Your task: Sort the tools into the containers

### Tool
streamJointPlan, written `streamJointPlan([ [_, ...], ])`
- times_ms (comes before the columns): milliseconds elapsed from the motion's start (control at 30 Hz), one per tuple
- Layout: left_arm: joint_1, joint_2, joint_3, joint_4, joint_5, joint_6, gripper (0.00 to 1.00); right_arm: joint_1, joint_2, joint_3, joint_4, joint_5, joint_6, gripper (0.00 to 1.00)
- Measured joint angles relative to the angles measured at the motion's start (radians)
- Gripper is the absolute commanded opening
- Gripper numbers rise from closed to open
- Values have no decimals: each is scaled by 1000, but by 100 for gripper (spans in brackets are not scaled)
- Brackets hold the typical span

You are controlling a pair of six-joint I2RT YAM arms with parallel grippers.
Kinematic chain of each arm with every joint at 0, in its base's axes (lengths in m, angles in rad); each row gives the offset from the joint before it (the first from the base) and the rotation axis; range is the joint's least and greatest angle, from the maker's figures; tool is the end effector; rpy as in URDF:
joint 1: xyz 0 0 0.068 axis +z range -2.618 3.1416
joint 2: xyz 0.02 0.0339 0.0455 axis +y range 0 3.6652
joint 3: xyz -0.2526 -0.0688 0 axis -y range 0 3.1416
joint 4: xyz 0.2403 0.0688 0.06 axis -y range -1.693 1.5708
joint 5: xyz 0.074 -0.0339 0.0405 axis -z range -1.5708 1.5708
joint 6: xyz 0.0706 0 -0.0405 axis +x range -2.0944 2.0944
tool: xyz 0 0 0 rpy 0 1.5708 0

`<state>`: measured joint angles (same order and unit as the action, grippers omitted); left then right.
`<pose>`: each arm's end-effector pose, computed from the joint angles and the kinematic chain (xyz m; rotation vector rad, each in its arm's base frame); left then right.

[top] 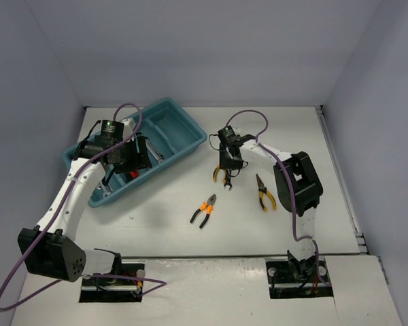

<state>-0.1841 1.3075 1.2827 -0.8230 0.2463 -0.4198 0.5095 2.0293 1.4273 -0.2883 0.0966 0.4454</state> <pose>0.2822 -0.0701 0.3046 -0.1751 2.4594 -0.5680 0.4002 0.2158 0.1412 -0.0370 2.4786 0.2968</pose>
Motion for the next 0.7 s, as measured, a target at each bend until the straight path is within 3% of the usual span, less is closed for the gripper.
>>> streamJointPlan([
  [267,-1,0,0,0,1,0,61,-2,-9,7,-1,0,-4,37],
  [700,-9,0,-1,0,8,0,61,-26,-17,17,0,31,0,31],
])
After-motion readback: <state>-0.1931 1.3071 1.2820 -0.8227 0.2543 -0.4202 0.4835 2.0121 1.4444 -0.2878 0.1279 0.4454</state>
